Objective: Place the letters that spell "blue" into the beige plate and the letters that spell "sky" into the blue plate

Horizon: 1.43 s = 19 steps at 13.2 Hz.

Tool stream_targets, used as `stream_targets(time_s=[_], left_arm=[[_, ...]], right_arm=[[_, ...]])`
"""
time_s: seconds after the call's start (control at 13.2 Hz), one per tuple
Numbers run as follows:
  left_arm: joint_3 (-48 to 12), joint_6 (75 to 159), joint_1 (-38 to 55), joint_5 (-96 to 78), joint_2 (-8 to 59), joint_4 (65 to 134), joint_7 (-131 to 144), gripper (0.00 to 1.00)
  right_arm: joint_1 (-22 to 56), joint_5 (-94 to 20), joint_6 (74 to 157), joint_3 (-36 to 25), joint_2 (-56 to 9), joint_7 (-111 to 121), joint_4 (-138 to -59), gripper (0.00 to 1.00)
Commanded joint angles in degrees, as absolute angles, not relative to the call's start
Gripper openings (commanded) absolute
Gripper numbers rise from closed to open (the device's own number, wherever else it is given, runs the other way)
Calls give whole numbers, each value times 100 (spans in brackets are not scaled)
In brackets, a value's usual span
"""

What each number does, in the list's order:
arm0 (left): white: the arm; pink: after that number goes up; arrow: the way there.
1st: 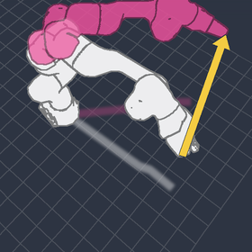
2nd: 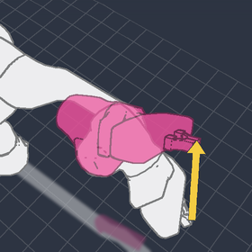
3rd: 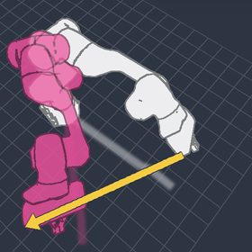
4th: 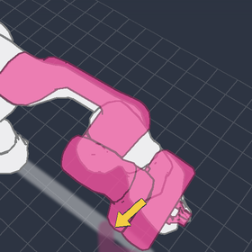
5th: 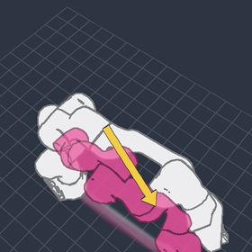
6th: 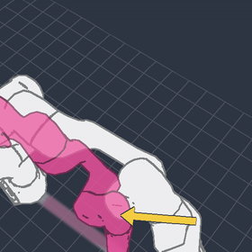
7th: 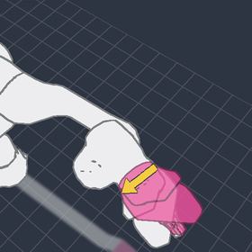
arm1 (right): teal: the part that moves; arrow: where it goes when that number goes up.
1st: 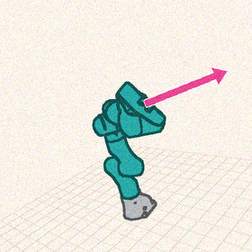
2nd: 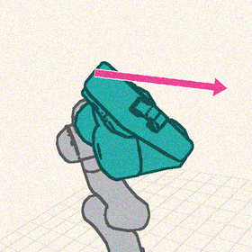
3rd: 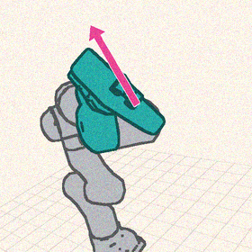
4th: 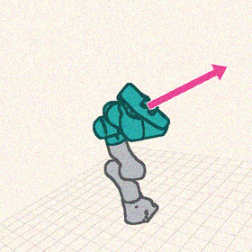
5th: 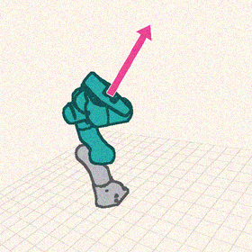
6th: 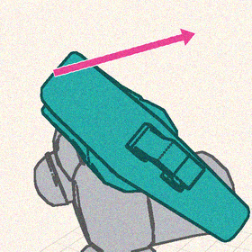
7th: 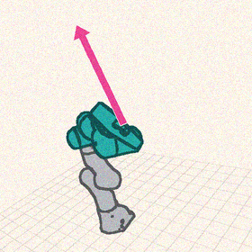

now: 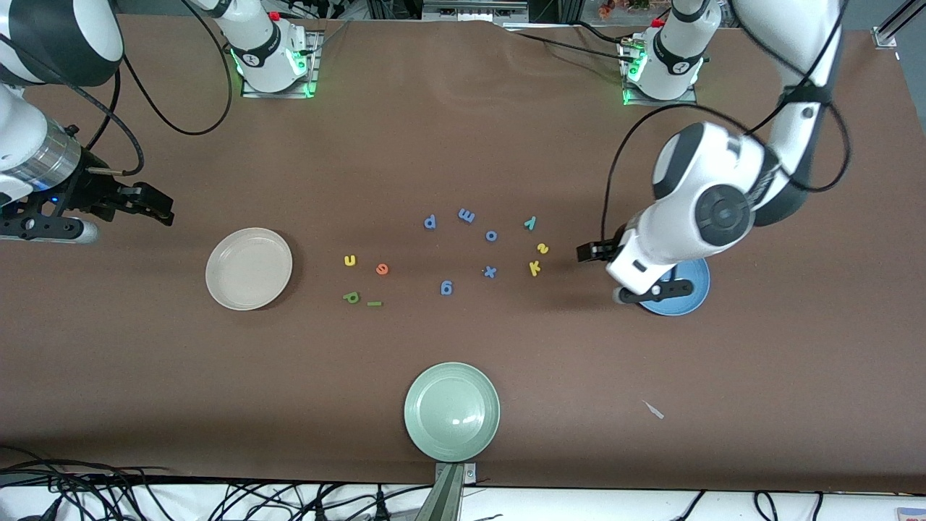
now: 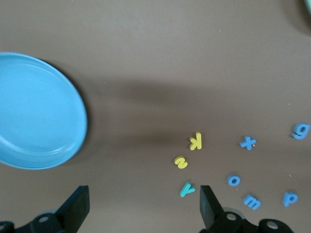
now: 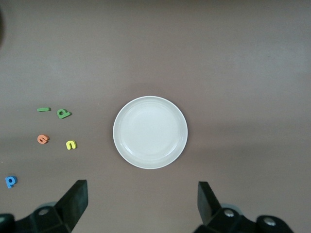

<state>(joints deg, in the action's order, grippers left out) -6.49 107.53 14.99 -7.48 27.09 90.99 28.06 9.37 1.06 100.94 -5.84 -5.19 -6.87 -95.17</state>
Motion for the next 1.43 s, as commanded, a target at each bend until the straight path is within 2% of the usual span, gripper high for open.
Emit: stream_targets(time_s=[0.0,0.15,0.6,0.75,0.91,1.06,1.28,1.36], left_arm=[[-580,11176,1879,-827,3303,8955,3110,100],[-580,11758,2100,-782,3489,9210,3697,100],[-571,12243,2522,-353,3849,9299,4226,98],[-563,12356,2750,-203,3954,9308,4376,91],[-571,12602,2768,25,3990,9464,4377,86],[-571,12752,2742,105,3973,9579,4386,67],[-571,13480,2707,105,3964,9974,4394,67],[-571,13482,2716,105,3955,9984,4395,66]], right_arm=[[958,123,10134,-563,-510,-721,-9528,100],[975,167,10151,-554,-588,-712,-9492,100],[967,71,10388,-554,-1132,-721,-9404,100],[1150,88,10756,-484,-1580,-764,-9352,100],[1317,106,10758,-457,-1643,-808,-9378,100],[1721,62,10950,-404,-1748,-878,-9387,100],[2091,53,11144,-396,-1941,-1457,-9404,100],[2144,9,11223,-396,-2021,-1502,-9430,100]])
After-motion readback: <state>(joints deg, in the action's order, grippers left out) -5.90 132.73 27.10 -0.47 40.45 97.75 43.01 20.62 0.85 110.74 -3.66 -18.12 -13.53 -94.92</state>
